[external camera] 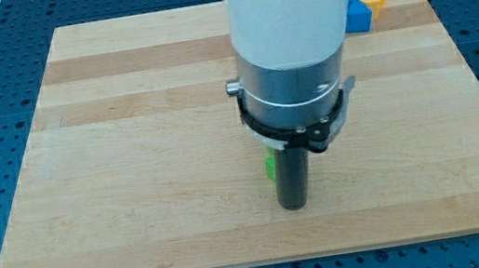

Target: Move your arm to the top right

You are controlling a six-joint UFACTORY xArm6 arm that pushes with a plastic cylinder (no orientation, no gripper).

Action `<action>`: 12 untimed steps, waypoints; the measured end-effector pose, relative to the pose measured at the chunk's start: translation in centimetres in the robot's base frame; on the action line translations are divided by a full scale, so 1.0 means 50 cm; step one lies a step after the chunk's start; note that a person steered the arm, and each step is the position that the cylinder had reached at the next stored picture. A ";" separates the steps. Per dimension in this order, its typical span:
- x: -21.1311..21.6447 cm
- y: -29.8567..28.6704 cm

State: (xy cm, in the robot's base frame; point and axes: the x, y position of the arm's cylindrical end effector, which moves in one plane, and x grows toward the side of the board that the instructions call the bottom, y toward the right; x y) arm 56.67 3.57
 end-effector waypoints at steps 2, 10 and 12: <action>0.001 0.056; -0.448 0.461; -0.563 0.553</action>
State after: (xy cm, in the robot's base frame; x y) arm 28.50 31.23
